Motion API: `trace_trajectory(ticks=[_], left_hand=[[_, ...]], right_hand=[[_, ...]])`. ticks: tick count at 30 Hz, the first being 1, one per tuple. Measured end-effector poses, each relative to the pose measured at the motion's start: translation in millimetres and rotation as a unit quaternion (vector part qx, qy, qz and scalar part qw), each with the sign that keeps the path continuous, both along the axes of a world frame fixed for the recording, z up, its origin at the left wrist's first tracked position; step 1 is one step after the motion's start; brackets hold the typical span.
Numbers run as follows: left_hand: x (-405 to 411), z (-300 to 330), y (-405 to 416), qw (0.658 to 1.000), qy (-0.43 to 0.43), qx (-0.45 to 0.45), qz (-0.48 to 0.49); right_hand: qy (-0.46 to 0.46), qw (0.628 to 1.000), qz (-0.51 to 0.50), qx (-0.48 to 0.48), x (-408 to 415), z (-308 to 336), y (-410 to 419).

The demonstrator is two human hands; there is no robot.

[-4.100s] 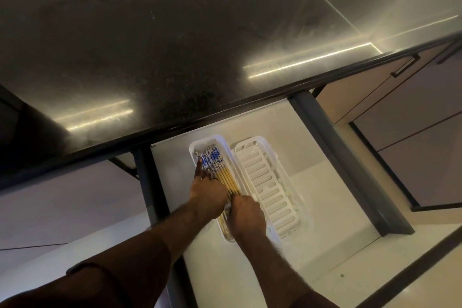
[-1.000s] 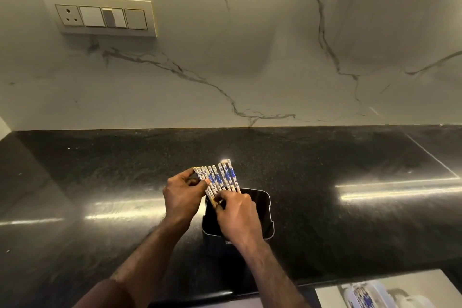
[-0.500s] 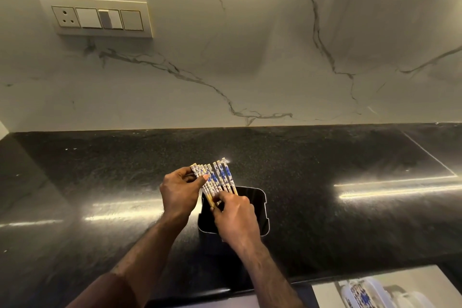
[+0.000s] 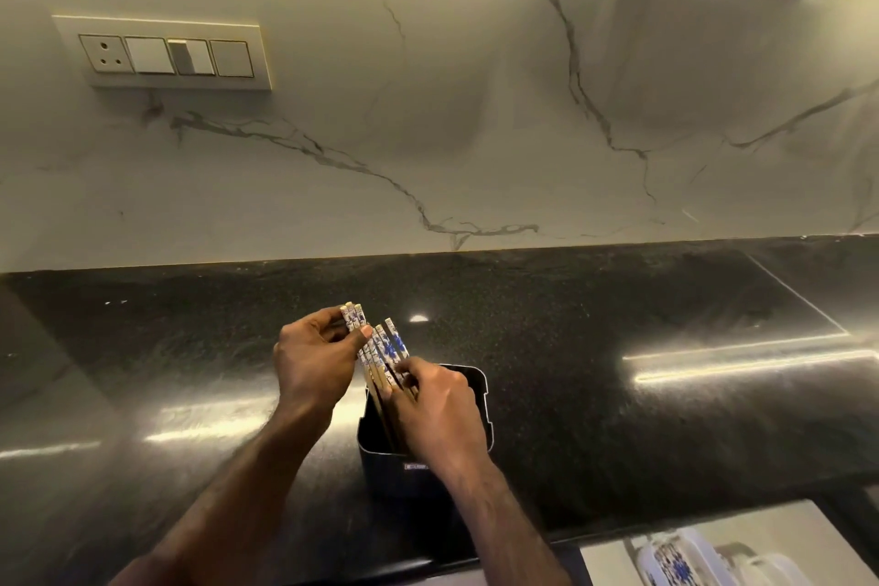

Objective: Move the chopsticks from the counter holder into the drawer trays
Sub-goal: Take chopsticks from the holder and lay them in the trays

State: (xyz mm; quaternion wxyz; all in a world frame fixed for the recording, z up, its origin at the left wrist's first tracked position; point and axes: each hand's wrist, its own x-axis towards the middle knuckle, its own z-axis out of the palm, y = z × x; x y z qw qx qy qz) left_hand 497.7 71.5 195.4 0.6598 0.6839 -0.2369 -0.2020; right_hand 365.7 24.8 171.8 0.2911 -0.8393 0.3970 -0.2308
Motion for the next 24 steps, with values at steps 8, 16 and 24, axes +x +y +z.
trace_trajectory(ticks=[8, 16, 24], left_hand=[[-1, 54, 11, 0.989, -0.034, -0.022, -0.141], [4, 113, 26, 0.981, -0.007, -0.085, -0.172], [0, 157, 47, 0.97, -0.005, -0.151, -0.189]], right_hand=[[-0.067, 0.991, 0.083, 0.081, 0, 25, -5], [-0.093, 0.966, 0.124, 0.207, -15, 34, 4], [-0.208, 0.877, 0.134, 0.411, -39, 48, 36]])
